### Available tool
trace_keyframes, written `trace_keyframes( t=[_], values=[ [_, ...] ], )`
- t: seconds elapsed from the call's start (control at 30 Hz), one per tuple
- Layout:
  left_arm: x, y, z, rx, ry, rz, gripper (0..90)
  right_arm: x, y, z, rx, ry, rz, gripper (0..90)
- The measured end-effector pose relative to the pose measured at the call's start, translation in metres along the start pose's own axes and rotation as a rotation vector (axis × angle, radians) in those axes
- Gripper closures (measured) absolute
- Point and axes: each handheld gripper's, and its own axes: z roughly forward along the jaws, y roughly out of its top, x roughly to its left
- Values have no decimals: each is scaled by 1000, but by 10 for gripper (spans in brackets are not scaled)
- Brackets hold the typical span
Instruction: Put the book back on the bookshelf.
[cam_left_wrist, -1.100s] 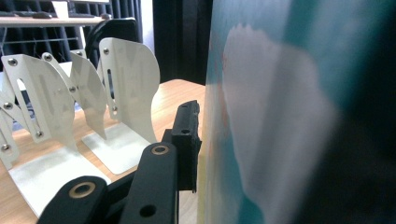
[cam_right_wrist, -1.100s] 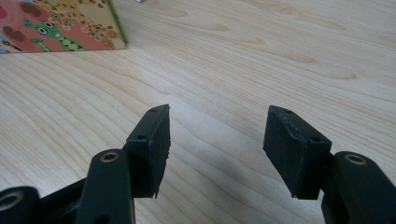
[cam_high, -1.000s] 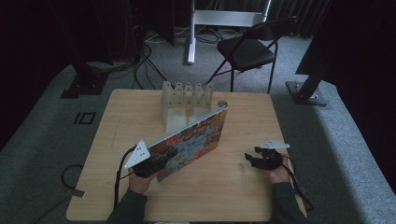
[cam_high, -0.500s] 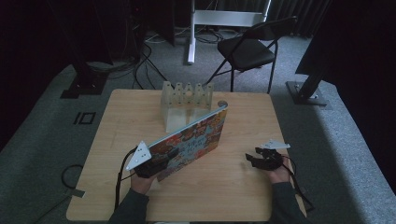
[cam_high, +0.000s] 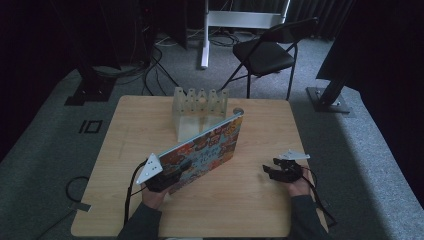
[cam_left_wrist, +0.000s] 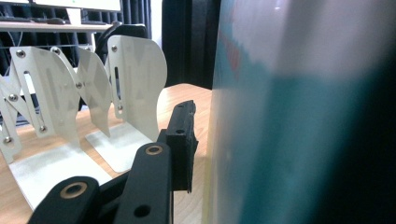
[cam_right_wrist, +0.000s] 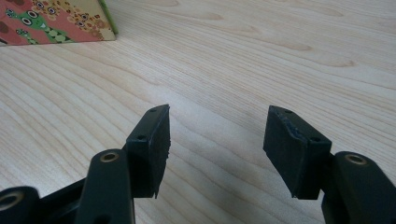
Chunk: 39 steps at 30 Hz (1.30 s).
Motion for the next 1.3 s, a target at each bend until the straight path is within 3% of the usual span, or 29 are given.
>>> trace_keyframes(
  t=[0.5,0.9,1.1,1.3],
  values=[
    [5,-17,2,15,-2,-35,698,0,-3,3,18,-5,1,407],
    [2,-24,3,23,-6,-27,725,1,-4,6,31,-9,-6,407],
    [-5,-24,4,33,37,24,773,1,-4,6,35,-12,-5,407],
    [-11,-24,4,34,50,50,776,1,-5,6,40,-16,-9,406]
  ],
)
